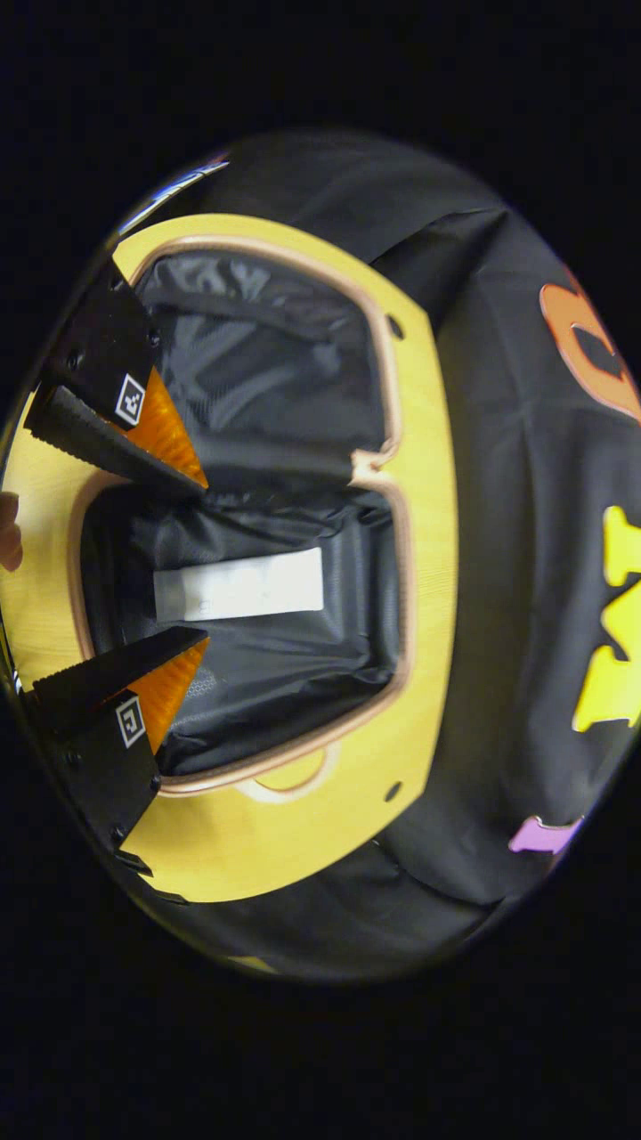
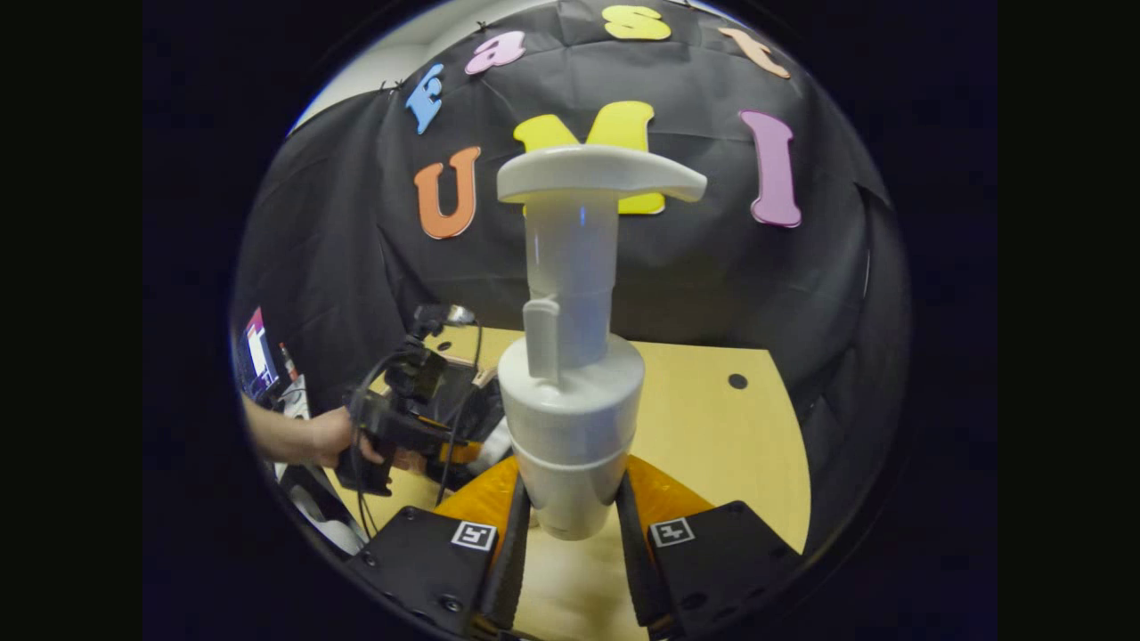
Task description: First open the suitcase, pack the skin care products into it, and then close the suitcase.
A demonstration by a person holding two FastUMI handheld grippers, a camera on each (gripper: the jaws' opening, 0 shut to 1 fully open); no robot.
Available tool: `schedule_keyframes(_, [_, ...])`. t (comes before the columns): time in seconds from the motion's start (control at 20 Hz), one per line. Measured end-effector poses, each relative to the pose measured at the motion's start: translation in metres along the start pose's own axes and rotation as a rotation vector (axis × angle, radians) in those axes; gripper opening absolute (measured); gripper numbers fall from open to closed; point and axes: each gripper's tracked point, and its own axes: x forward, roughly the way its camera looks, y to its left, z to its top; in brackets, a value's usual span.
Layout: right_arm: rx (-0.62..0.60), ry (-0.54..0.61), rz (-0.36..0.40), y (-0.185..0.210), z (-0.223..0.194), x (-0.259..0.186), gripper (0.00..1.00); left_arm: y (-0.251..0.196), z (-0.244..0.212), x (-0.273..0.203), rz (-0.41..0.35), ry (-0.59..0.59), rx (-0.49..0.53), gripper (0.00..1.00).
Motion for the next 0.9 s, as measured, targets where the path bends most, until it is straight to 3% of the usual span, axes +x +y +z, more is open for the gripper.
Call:
schedule_keyframes(0.2, [-0.021, 0.104, 0.068, 0.045, -0.001, 0.061, 0.45, 0.041, 0.008, -0.085, 0.058, -0.255, -0.023, 0.94])
schedule_keyframes(0.3, [-0.046, 0.161, 0.103, 0.067, -0.008, 0.094, 0.46, 0.061, -0.012, -0.115, 0.081, -0.302, -0.073, 0.94])
schedule_keyframes(0.4, [-0.069, 0.226, 0.116, 0.078, -0.028, 0.128, 0.46, 0.067, -0.040, -0.128, 0.039, -0.306, -0.143, 0.94])
schedule_keyframes(0.65, [-0.083, 0.376, 0.061, 0.079, -0.089, 0.191, 0.46, 0.104, -0.103, -0.153, 0.057, -0.274, -0.312, 0.94])
schedule_keyframes(0.9, [0.080, 0.520, -0.070, 0.066, -0.124, 0.209, 0.46, 0.114, -0.110, -0.156, 0.045, -0.286, -0.307, 0.97])
